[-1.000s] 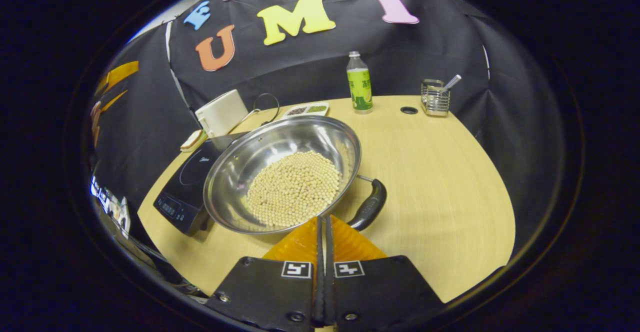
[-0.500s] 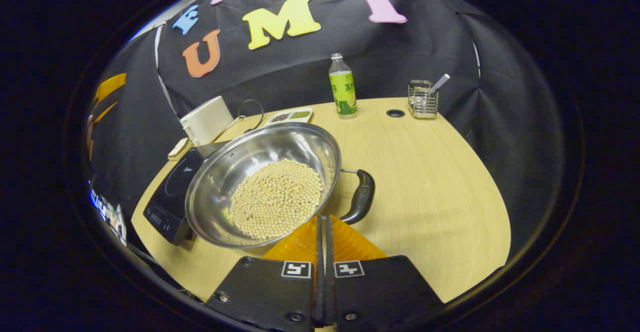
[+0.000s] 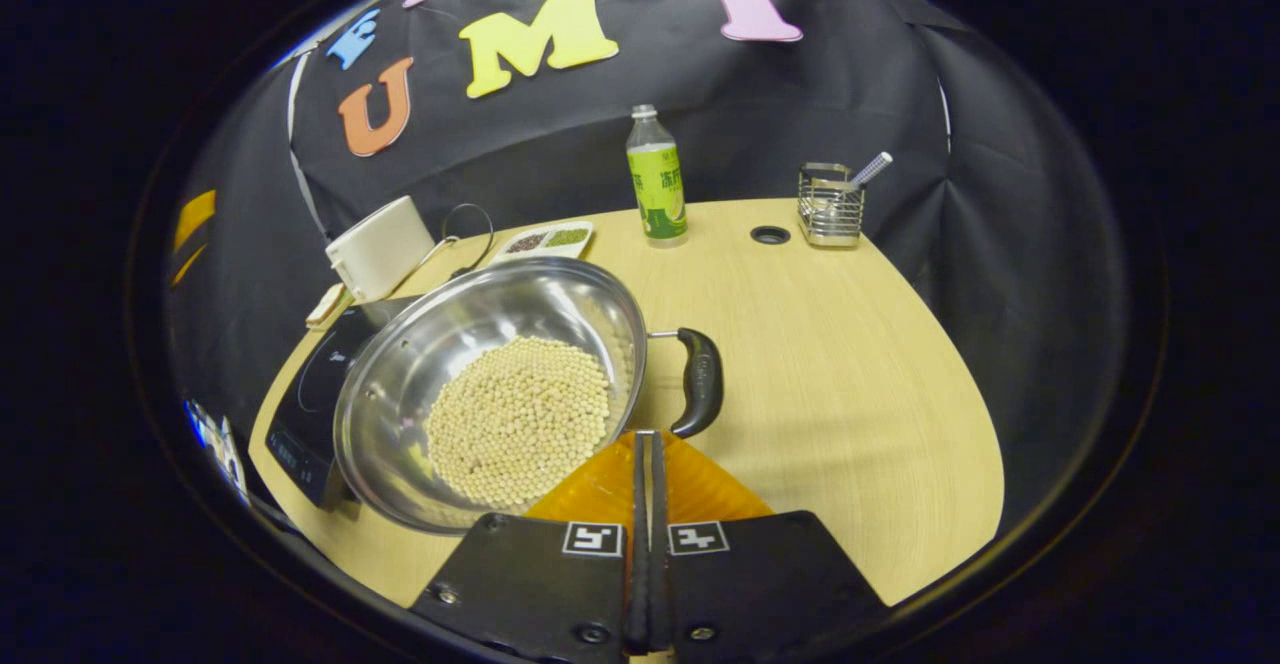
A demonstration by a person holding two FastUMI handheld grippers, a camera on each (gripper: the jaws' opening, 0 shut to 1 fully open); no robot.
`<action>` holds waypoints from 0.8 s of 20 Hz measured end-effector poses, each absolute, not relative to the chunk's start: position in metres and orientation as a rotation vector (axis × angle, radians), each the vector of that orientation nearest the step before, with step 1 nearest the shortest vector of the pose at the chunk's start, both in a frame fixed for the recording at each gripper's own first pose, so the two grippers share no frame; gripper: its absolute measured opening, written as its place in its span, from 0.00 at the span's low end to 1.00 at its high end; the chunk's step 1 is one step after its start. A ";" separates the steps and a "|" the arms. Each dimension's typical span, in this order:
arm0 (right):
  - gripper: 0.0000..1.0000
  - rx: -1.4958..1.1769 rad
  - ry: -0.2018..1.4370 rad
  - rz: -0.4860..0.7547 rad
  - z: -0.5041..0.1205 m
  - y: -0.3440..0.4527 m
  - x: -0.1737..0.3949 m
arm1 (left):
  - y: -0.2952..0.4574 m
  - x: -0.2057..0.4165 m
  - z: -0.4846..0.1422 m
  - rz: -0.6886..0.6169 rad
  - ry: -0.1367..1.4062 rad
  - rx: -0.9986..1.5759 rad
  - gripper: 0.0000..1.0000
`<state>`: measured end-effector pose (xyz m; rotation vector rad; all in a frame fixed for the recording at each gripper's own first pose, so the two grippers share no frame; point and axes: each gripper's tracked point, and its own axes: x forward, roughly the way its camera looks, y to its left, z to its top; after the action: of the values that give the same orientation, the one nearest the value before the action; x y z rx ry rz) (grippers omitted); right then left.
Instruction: First push the handle of the pot to place it horizontally, then grasp the pot with both hands and set it on the induction cooktop.
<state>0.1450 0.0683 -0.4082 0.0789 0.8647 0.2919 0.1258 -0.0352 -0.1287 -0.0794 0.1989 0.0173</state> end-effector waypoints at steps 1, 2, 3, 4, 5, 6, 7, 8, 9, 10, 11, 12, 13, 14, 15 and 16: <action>0.04 0.076 0.864 0.288 -0.409 0.068 0.146 | -0.035 0.126 -0.132 0.016 0.207 -0.081 0.96; 0.04 0.075 0.862 0.286 -0.408 0.069 0.148 | -0.034 0.126 -0.135 0.014 0.216 -0.082 0.96; 0.04 0.075 0.861 0.284 -0.408 0.068 0.147 | -0.035 0.127 -0.139 0.010 0.227 -0.082 0.96; 0.04 0.074 0.863 0.281 -0.409 0.068 0.148 | -0.036 0.127 -0.143 0.009 0.237 -0.083 0.96; 0.04 0.070 0.870 0.279 -0.410 0.067 0.148 | -0.036 0.128 -0.147 0.007 0.246 -0.086 0.96; 0.04 0.069 0.871 0.277 -0.410 0.067 0.148 | -0.036 0.128 -0.151 0.004 0.256 -0.090 0.96; 0.01 0.067 0.872 0.275 -0.410 0.067 0.148 | -0.038 0.129 -0.156 0.000 0.269 -0.094 0.96; 0.04 0.066 0.871 0.275 -0.409 0.067 0.149 | -0.040 0.130 -0.161 -0.007 0.283 -0.096 0.96; 0.04 0.066 0.872 0.275 -0.409 0.067 0.148 | -0.043 0.132 -0.168 -0.015 0.298 -0.099 0.96; 0.01 0.065 0.872 0.273 -0.409 0.067 0.148 | -0.044 0.133 -0.174 -0.022 0.317 -0.103 0.96; 0.04 0.068 0.870 0.268 -0.409 0.066 0.148 | -0.047 0.134 -0.180 -0.032 0.335 -0.112 0.96; 0.01 0.070 0.870 0.266 -0.409 0.066 0.150 | -0.052 0.135 -0.188 -0.046 0.357 -0.123 0.96; 0.04 0.070 0.870 0.266 -0.408 0.066 0.148 | -0.057 0.136 -0.196 -0.061 0.386 -0.131 0.96; 0.04 0.072 0.863 0.268 -0.404 0.067 0.147 | -0.059 0.136 -0.205 -0.068 0.408 -0.138 0.96; 0.04 0.070 0.854 0.268 -0.401 0.066 0.147 | -0.061 0.137 -0.212 -0.072 0.428 -0.143 0.96; 0.01 0.067 0.844 0.260 -0.397 0.064 0.149 | -0.063 0.139 -0.219 -0.074 0.446 -0.146 0.96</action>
<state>0.1488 0.0639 -0.3972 0.0670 0.8441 0.2598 0.1389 -0.0625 -0.2191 -0.1462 0.4460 -0.0739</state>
